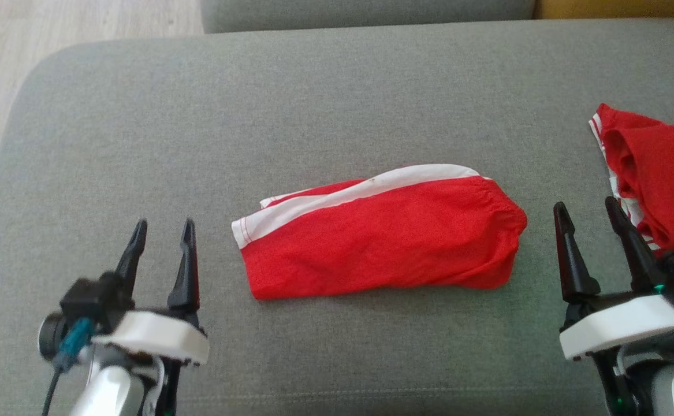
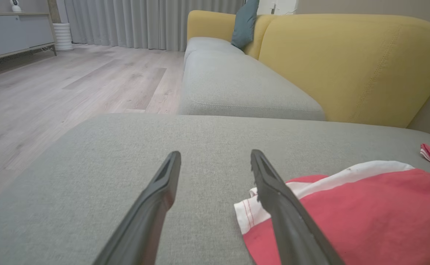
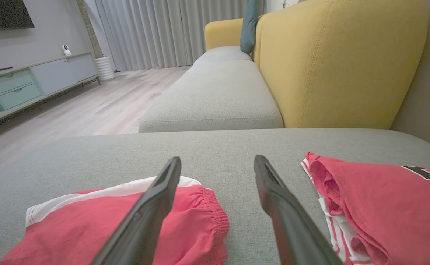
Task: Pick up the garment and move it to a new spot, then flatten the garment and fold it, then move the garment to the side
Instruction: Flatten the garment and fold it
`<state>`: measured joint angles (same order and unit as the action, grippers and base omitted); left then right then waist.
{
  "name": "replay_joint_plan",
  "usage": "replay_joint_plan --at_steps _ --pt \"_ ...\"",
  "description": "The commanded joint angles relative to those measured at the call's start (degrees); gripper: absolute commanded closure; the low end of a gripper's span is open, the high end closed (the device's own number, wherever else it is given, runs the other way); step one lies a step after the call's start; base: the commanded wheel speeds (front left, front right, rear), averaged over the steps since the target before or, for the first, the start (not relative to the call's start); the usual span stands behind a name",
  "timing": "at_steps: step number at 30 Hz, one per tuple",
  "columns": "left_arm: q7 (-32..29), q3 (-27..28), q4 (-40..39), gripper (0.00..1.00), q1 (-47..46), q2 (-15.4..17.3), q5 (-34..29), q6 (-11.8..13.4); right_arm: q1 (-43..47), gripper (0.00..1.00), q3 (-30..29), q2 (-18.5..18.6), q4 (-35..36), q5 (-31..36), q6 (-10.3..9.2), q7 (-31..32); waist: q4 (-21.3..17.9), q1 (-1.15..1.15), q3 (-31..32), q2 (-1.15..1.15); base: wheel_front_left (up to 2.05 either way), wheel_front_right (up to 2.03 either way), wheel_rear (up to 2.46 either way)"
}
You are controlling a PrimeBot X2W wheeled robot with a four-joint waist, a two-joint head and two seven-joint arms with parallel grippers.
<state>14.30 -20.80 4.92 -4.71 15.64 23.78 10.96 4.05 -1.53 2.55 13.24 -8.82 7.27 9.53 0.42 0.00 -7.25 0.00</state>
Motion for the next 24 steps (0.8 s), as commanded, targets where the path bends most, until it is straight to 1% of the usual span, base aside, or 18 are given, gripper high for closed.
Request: replay_joint_plan --at_steps 1,9,18,20,24 --pt "0.7 2.7 -2.5 0.0 -0.4 1.6 -0.5 0.6 -1.5 0.0 1.5 0.3 2.6 0.4 0.22 0.2 0.1 0.0 0.5 0.0 0.0 0.0 0.0" --pt "0.1 2.2 -4.4 0.0 2.1 2.2 -0.8 1.5 -0.7 0.0 1.3 0.3 3.1 0.6 0.22 0.7 0.3 0.0 1.2 0.0 0.0 0.0 0.0" --pt "-0.4 1.5 -4.7 0.0 1.7 2.7 -1.0 1.3 -0.7 0.0 1.1 0.3 3.3 0.4 0.22 1.1 0.5 0.0 1.0 0.0 0.0 0.0 0.0" --pt "-1.0 0.8 -4.6 0.0 0.7 2.9 -1.0 0.5 -0.8 0.0 1.1 0.3 3.4 0.3 0.22 1.1 0.6 0.0 0.5 0.0 0.0 0.0 0.0" --pt "-4.7 -1.4 -2.2 0.0 -3.5 2.8 0.3 -3.2 -1.2 0.0 1.3 0.3 3.4 0.0 0.22 1.0 0.5 0.0 -1.0 0.0 0.0 0.0 0.0"
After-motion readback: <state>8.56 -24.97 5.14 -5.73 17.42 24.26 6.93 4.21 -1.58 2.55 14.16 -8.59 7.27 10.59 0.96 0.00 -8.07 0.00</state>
